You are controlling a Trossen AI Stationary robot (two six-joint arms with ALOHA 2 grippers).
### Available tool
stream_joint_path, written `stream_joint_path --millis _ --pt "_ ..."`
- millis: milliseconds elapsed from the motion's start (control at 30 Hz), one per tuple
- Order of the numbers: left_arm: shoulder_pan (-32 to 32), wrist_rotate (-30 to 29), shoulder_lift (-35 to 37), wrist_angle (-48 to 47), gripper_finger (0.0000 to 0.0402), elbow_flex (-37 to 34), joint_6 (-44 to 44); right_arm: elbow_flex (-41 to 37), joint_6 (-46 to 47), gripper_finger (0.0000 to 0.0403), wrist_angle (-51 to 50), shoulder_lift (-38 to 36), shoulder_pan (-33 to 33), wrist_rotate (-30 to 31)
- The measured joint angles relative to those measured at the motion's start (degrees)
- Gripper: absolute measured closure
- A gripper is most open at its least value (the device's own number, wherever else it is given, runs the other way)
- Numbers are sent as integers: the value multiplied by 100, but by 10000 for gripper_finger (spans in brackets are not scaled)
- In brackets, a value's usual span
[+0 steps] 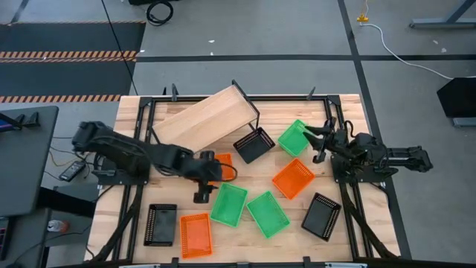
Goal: Stack baskets on shelf by color
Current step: Put the top left orange basket on the shelf
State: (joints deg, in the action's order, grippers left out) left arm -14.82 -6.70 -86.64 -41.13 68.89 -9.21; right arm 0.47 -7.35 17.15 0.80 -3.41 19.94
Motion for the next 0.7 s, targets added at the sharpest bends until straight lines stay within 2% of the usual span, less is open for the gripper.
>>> stream_joint_path --millis 233,500,700 --pt "-18 -244 -639 -546 189 6 -517 0 388 254 -720 2 6 -248" --pt "-14 -285 -1381 -859 191 6 -850 0 372 249 -474 0 -14 -249" --pt "-9 -561 -1860 -828 206 4 -1339 0 374 249 -364 0 -9 -309"
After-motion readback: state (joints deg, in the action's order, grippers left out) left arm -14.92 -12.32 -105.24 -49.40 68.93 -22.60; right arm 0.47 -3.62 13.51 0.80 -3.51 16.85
